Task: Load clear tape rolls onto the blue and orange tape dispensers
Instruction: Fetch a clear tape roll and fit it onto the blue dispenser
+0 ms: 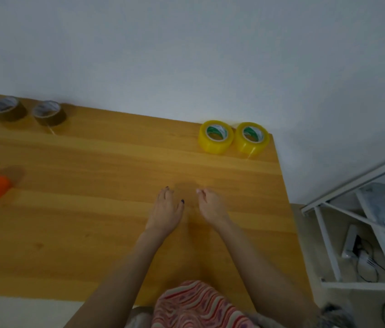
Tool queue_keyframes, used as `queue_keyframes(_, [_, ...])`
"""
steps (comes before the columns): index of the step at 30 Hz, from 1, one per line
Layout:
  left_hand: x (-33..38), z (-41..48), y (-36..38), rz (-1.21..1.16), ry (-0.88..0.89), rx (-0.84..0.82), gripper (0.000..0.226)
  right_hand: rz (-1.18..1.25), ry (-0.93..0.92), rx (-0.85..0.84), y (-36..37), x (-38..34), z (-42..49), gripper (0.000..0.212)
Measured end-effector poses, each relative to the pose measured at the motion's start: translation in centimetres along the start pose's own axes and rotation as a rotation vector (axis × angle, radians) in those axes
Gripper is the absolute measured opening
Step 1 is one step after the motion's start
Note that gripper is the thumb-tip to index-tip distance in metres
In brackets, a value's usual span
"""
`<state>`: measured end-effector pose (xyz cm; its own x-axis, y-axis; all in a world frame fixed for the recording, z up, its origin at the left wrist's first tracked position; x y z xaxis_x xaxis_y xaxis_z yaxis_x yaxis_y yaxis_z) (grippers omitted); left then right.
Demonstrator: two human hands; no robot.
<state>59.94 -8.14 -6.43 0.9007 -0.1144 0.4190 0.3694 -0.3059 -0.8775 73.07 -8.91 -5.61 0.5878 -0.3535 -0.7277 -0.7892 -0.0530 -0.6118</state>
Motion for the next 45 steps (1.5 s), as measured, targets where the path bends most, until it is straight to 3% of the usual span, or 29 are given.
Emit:
queue_keyframes(6, [1.4,3.5,-1.2,0.003,0.061,0.0,0.05,0.015,0.012,0.076,-2.2,1.3,2.2,0.044])
queue_keyframes(18, [3.1,8.2,-0.5,0.002,0.015,-0.108,0.051,-0.078,-0.009,0.081,-6.7,0.8,10.9,0.034])
queue_keyframes(23, [1.2,8.1,-0.5,-0.035,-0.071,-0.098,0.05,-0.269,-0.086,0.034,-6.9,-0.7,15.4,0.05])
queue_keyframes(27, [0.4,7.3,-1.4,-0.059,-0.112,-0.068,0.048,-0.365,-0.038,-0.02,-6.0,-0.9,18.3,0.071])
queue_keyframes(30, [-0.4,6.9,-1.8,-0.077,-0.137,-0.045,0.048,-0.437,-0.014,-0.045,-5.6,-0.2,19.3,0.074])
queue_keyframes(42, [0.4,6.0,0.1,-0.142,-0.17,-0.133,0.048,-0.45,-0.081,-0.063,-4.5,0.2,13.8,0.054])
queue_keyframes(45, [0.9,5.9,0.7,-0.168,-0.177,-0.15,0.048,-0.317,-0.14,-0.026,-3.4,0.9,11.1,0.045])
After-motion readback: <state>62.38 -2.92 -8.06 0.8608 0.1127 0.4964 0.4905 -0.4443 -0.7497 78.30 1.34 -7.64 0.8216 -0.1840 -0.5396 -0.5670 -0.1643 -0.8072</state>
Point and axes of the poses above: each hand's wrist, its own z-axis towards the middle knuckle, its own y-axis out of the palm, x = y × z, the point moved 7 cm from there along z, towards the middle knuckle, and after that the axes turned 10 degrees about z, right-handed, at the moved point
